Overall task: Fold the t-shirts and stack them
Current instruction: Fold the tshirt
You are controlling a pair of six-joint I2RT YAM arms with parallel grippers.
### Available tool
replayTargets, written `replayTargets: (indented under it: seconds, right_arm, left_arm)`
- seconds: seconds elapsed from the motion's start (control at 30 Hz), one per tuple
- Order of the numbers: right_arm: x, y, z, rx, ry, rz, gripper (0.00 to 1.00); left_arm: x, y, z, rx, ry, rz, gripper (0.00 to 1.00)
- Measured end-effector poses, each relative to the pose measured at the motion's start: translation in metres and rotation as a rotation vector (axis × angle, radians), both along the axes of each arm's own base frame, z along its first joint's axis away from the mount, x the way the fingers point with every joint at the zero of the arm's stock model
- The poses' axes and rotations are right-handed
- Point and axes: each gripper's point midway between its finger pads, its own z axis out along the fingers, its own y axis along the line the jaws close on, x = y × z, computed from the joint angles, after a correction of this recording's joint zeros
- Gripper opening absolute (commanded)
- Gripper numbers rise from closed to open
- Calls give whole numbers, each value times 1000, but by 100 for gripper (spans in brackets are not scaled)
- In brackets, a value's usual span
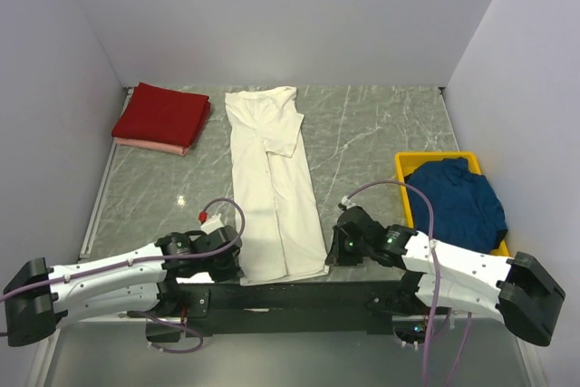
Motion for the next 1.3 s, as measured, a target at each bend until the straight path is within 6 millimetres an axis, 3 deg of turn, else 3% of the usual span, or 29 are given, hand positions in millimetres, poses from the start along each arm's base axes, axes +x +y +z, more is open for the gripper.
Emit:
replayTargets:
  seconds: [0.17,0.23,0.27,0.3,0.33,0.37,0.4,0.43,0.63,0.83,1.0,1.3]
  right_arm:
    - [-9,2,6,43,9,36,0]
    - [-15,0,2,47,24,48,6]
    - [-19,-2,0,47,35,57,11]
    - [-23,-3,-2,45,45,68,27]
    - [-26,-3,-3,45,54,73,36]
    - [-29,-5,-5,37,61,85,42]
    - [-32,-8,-5,29,67,90,50]
    - [-34,-9,-5,25,69,99,51]
    - [-40,-11,3,55,74,96,51]
    - [-49,-3,-5,120,143,68,47]
    - [-50,6,-6,191,171,31,45]
    - [-51,8,-8,237,188,-17,39]
  left_arm:
    - [-8,2,-1,-12,27,-15,1]
    - [-12,4,-5,-8,45,-23,1]
    - [-15,5,-8,-6,56,-29,1]
    - [-17,5,-9,-5,64,-36,3]
    - [-19,6,-10,-4,70,-42,7]
    - [-20,7,-11,3,74,-50,20]
    - [-21,9,-11,11,73,-59,24]
    - [-22,12,-11,24,75,-63,25]
    - [-22,17,-2,25,65,-62,29]
    - [-22,18,-1,15,65,-39,28]
    - [-24,21,-13,1,74,-14,27]
    - [-26,11,-12,-63,78,-9,40]
